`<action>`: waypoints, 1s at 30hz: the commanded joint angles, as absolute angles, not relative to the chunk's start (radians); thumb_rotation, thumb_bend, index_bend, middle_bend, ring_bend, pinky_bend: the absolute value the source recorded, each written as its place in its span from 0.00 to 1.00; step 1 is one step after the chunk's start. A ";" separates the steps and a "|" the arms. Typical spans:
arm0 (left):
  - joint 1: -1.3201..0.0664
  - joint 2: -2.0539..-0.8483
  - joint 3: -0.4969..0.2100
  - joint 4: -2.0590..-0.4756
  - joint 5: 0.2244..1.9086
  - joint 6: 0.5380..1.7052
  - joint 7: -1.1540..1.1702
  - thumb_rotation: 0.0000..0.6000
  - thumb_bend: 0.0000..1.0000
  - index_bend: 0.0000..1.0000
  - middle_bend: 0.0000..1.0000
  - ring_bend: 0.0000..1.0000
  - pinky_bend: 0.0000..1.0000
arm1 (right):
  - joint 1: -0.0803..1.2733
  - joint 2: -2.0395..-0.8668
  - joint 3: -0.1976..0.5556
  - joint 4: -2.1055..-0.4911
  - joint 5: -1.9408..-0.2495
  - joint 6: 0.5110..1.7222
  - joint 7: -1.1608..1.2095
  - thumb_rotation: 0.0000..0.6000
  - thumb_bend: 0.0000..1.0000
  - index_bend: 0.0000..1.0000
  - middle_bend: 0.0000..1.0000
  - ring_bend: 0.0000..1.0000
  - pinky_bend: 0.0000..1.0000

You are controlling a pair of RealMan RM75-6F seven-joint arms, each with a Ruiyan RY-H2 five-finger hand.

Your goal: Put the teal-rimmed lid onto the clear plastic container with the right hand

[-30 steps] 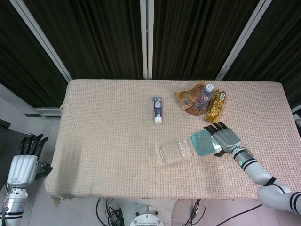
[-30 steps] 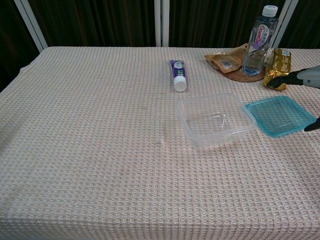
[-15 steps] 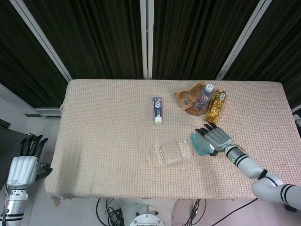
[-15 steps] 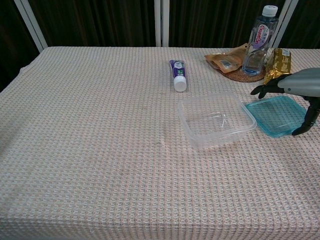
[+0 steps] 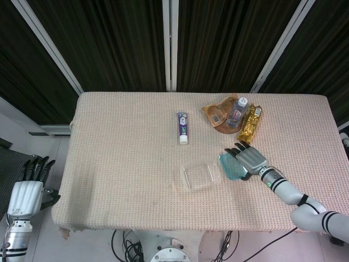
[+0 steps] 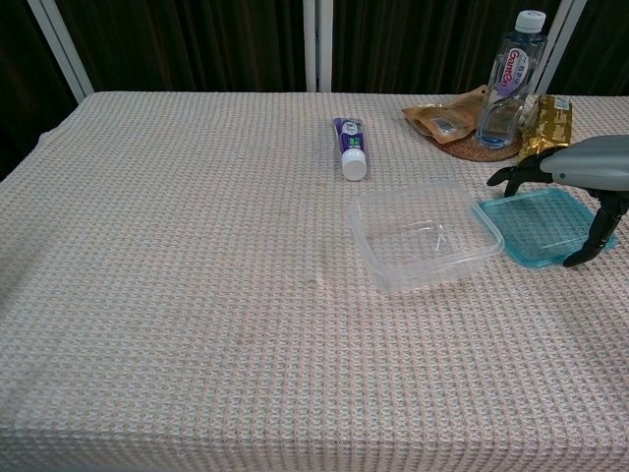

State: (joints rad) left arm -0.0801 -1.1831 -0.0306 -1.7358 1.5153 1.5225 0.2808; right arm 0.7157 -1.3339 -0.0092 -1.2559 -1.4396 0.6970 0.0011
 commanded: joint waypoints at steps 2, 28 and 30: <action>-0.080 -1.181 -0.030 -1.735 1.516 1.521 0.278 1.00 0.00 0.11 0.05 0.00 0.00 | 0.684 -1.302 -0.006 -1.288 -1.451 0.765 0.032 1.00 0.12 0.08 0.36 0.00 0.00; -0.096 -1.195 -0.029 -1.626 1.553 1.513 0.147 1.00 0.00 0.11 0.05 0.00 0.00 | 0.761 -1.159 0.074 -2.055 -0.895 0.947 -0.657 1.00 0.16 0.09 0.43 0.03 0.00; -0.098 -1.199 -0.029 -1.613 1.554 1.511 0.133 1.00 0.00 0.11 0.05 0.00 0.00 | 0.788 -1.194 0.076 -2.070 -0.837 0.974 -0.713 1.00 0.16 0.09 0.43 0.03 0.00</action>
